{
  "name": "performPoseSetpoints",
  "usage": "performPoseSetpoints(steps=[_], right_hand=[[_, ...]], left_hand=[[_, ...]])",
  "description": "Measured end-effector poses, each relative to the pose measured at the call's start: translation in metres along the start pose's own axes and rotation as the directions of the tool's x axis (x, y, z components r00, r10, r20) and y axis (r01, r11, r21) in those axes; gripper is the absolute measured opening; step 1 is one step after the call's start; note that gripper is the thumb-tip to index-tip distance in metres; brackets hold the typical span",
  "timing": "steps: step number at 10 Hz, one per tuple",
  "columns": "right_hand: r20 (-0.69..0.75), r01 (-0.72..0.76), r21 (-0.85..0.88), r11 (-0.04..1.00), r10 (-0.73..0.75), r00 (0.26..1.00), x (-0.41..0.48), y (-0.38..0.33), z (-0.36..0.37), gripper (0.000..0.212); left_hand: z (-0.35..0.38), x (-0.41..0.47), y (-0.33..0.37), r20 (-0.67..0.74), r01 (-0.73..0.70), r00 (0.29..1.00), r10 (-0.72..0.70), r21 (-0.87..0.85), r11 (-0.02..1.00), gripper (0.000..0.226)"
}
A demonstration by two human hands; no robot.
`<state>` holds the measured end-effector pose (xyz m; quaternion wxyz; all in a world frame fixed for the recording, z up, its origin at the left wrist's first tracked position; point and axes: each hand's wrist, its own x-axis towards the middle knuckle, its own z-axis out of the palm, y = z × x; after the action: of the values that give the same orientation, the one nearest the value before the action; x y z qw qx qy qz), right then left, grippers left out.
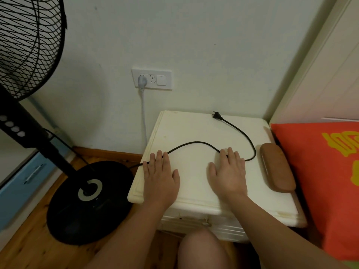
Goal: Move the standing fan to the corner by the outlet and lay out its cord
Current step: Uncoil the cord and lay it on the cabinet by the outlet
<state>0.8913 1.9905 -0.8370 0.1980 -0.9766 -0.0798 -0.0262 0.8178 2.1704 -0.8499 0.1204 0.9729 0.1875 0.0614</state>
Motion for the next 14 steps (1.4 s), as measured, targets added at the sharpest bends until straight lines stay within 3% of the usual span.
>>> performPoseSetpoints(steps=[4, 10, 14], right_hand=[[0.042, 0.0, -0.029, 1.0, 0.001, 0.999, 0.0015, -0.0008, -0.0008, 0.066], [0.035, 0.001, -0.068, 0.998, 0.002, 0.999, 0.0023, -0.0013, 0.0009, 0.065], [0.028, 0.001, -0.075, 0.997, 0.001, 1.0, 0.0021, -0.0016, 0.0006, 0.065]], left_hand=[[0.0022, 0.0014, -0.0004, -0.043, 0.031, 0.999, -0.029, 0.024, 0.999, 0.075], [-0.0008, 0.0054, -0.0035, 0.055, -0.007, 0.998, 0.004, 0.064, 0.998, 0.071], [-0.0008, 0.004, -0.0049, 0.031, -0.015, 0.999, 0.014, 0.05, 0.999, 0.071]])
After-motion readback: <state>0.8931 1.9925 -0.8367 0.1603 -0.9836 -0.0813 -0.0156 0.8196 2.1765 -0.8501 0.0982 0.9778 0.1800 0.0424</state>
